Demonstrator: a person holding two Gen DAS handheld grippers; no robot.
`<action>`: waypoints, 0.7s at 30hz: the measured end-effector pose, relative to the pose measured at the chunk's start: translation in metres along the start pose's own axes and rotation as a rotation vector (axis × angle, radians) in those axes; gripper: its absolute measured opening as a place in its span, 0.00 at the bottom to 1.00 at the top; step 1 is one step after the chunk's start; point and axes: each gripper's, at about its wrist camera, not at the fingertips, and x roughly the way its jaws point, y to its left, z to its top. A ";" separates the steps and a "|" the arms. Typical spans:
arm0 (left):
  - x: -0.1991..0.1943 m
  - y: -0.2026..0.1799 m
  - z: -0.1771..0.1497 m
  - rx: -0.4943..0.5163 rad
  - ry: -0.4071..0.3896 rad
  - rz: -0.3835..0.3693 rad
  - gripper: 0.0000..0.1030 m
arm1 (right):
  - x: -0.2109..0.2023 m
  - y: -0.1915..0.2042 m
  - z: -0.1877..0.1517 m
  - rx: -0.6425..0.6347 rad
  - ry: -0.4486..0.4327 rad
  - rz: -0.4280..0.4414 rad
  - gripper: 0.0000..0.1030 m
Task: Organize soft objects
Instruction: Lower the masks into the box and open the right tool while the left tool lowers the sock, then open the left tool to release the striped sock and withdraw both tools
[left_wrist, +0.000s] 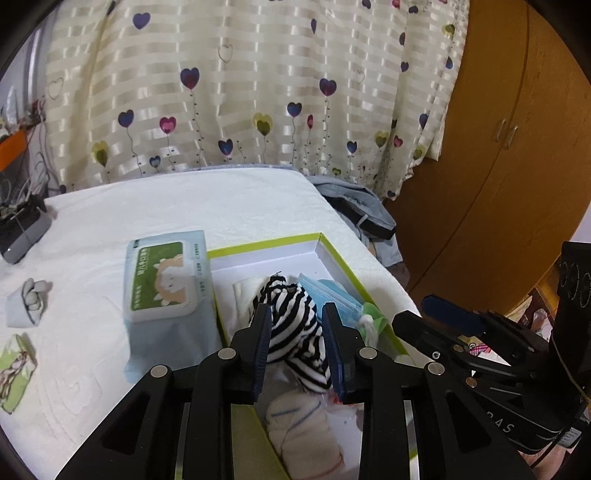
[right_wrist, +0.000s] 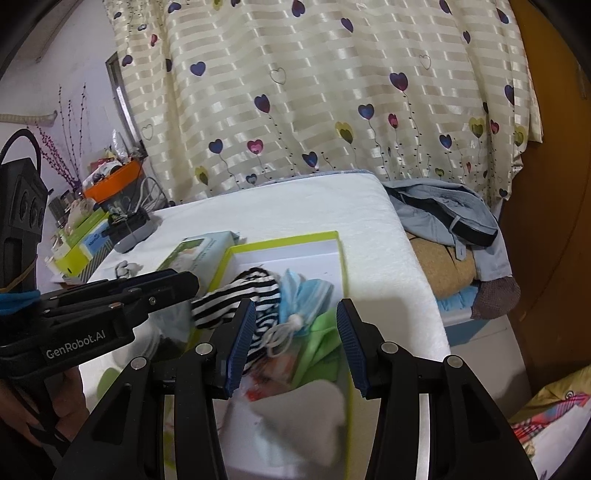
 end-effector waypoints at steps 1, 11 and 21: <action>-0.004 0.000 -0.002 0.002 -0.005 0.000 0.26 | -0.003 0.003 -0.001 -0.003 -0.003 0.002 0.46; -0.047 -0.003 -0.029 0.026 -0.046 -0.008 0.26 | -0.031 0.032 -0.015 -0.044 -0.031 0.009 0.50; -0.082 0.019 -0.050 0.000 -0.092 0.008 0.26 | -0.049 0.063 -0.023 -0.085 -0.047 0.011 0.50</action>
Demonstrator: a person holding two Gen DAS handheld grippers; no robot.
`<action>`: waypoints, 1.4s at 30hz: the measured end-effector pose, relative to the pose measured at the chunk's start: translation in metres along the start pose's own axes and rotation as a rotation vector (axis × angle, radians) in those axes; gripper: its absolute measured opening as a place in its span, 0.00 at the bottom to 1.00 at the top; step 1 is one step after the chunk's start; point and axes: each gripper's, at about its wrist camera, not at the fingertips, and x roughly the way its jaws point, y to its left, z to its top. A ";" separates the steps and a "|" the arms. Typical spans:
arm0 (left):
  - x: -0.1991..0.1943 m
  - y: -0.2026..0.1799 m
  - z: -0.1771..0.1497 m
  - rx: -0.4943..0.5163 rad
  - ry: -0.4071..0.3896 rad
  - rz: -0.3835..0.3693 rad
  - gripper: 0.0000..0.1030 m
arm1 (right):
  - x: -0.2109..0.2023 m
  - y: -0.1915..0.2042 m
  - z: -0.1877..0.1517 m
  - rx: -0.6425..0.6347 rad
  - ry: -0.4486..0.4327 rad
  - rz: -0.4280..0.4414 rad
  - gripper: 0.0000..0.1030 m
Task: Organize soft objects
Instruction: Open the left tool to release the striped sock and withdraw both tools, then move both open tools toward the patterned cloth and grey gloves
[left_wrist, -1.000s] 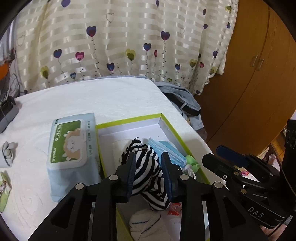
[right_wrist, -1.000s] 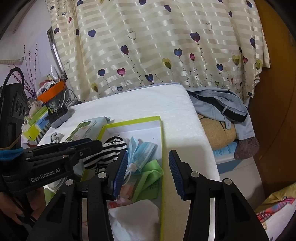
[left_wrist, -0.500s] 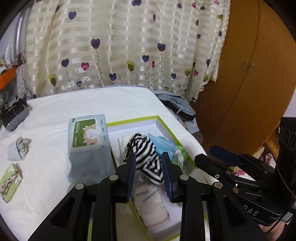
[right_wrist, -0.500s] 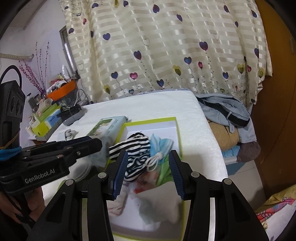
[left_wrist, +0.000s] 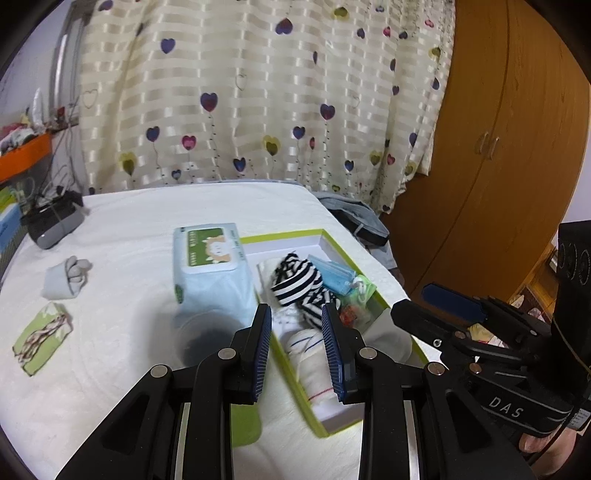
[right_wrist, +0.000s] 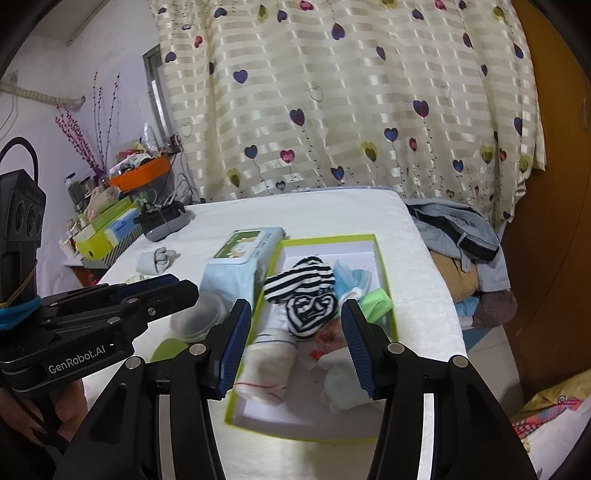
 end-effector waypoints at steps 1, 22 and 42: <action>-0.003 0.002 -0.001 -0.001 -0.003 0.003 0.26 | 0.000 0.004 -0.001 -0.003 0.001 0.002 0.50; -0.044 0.049 -0.030 -0.057 -0.039 0.055 0.26 | 0.000 0.065 -0.012 -0.104 0.037 0.083 0.51; -0.041 0.072 -0.043 -0.099 -0.015 0.090 0.29 | 0.014 0.088 -0.018 -0.151 0.074 0.129 0.51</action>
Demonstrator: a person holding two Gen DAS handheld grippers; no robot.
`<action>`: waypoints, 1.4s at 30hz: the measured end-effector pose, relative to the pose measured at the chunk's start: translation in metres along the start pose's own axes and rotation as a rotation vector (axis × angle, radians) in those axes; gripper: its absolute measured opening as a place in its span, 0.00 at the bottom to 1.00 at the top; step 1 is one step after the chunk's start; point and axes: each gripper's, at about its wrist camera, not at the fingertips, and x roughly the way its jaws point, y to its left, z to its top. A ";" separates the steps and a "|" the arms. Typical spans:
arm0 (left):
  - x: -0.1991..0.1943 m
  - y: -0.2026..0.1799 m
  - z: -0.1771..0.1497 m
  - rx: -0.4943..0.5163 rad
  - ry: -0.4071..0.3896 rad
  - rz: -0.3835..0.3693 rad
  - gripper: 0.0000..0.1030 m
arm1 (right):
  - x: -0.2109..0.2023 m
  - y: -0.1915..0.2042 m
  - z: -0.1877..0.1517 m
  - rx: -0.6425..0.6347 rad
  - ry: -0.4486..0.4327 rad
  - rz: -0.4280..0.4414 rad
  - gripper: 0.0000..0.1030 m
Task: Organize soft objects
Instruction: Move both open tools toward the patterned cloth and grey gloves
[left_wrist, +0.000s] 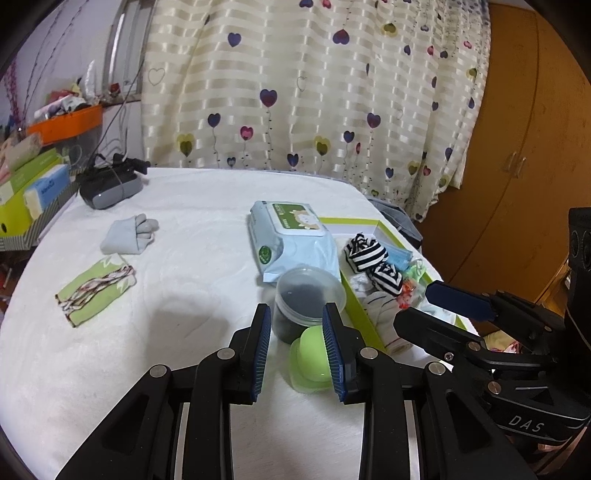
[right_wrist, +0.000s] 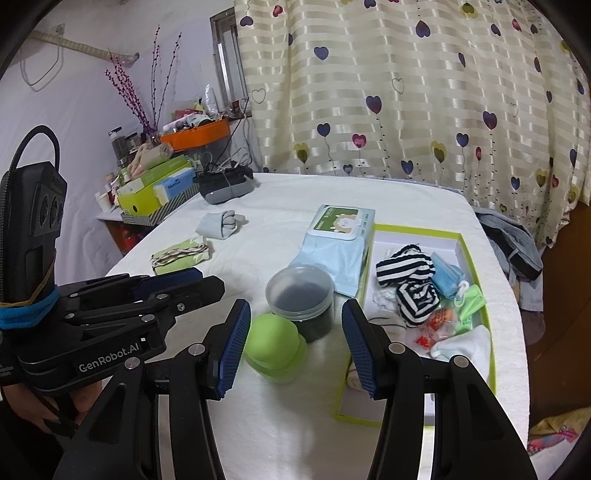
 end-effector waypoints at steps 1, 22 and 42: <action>0.000 0.001 -0.001 -0.003 0.001 0.000 0.32 | 0.001 0.001 0.000 -0.001 0.001 0.003 0.51; -0.005 0.058 -0.005 -0.079 -0.005 0.048 0.46 | 0.033 0.042 0.012 -0.068 0.033 0.061 0.51; -0.010 0.138 -0.003 -0.121 -0.018 0.150 0.46 | 0.074 0.091 0.026 -0.137 0.065 0.113 0.51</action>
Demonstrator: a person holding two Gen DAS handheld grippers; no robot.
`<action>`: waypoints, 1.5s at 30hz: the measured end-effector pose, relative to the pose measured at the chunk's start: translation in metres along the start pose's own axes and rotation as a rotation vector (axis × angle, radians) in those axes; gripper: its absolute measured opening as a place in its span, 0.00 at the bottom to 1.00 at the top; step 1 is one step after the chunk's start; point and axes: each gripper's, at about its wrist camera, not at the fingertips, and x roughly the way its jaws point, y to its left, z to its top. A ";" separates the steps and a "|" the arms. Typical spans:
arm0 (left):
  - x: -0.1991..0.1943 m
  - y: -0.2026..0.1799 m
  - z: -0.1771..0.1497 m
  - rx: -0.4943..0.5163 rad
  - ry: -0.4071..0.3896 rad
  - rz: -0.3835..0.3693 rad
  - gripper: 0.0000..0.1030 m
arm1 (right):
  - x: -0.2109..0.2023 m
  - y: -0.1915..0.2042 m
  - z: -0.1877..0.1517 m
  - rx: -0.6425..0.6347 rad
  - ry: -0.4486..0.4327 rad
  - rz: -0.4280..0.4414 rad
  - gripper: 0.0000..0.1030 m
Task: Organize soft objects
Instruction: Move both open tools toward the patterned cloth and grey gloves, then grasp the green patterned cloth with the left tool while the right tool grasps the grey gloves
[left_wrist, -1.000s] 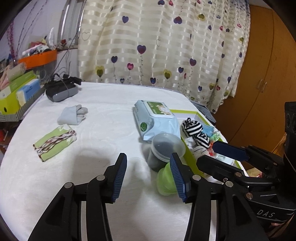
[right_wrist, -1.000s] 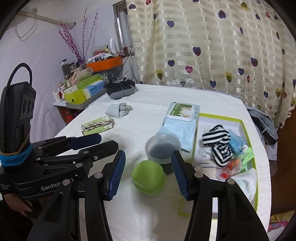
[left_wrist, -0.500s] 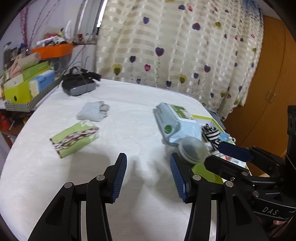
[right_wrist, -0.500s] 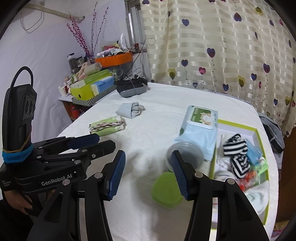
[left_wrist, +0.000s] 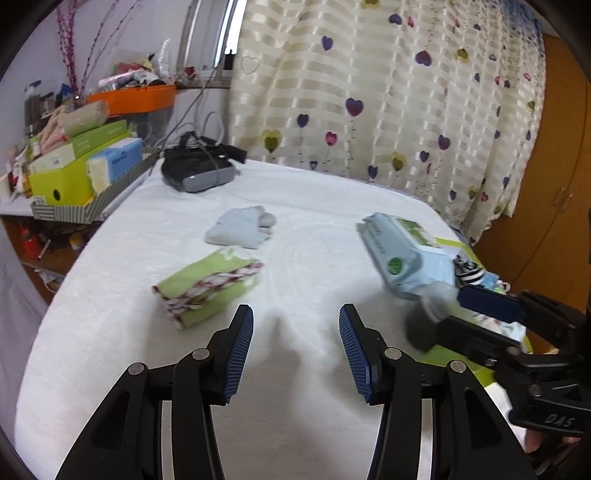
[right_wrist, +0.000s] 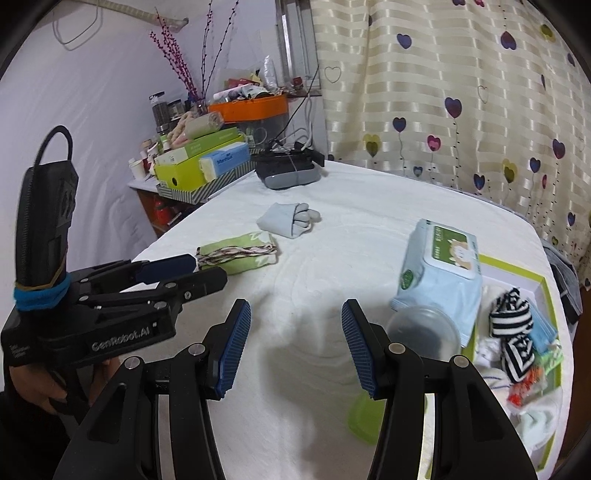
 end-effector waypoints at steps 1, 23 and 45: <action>0.002 0.006 0.001 -0.005 0.002 0.001 0.46 | 0.002 0.001 0.001 0.000 0.003 0.001 0.51; 0.093 0.080 0.026 0.170 0.109 0.014 0.55 | 0.050 0.012 0.017 -0.017 0.068 0.014 0.51; 0.065 0.082 0.021 0.070 0.081 0.045 0.23 | 0.076 0.011 0.047 0.067 0.059 0.013 0.51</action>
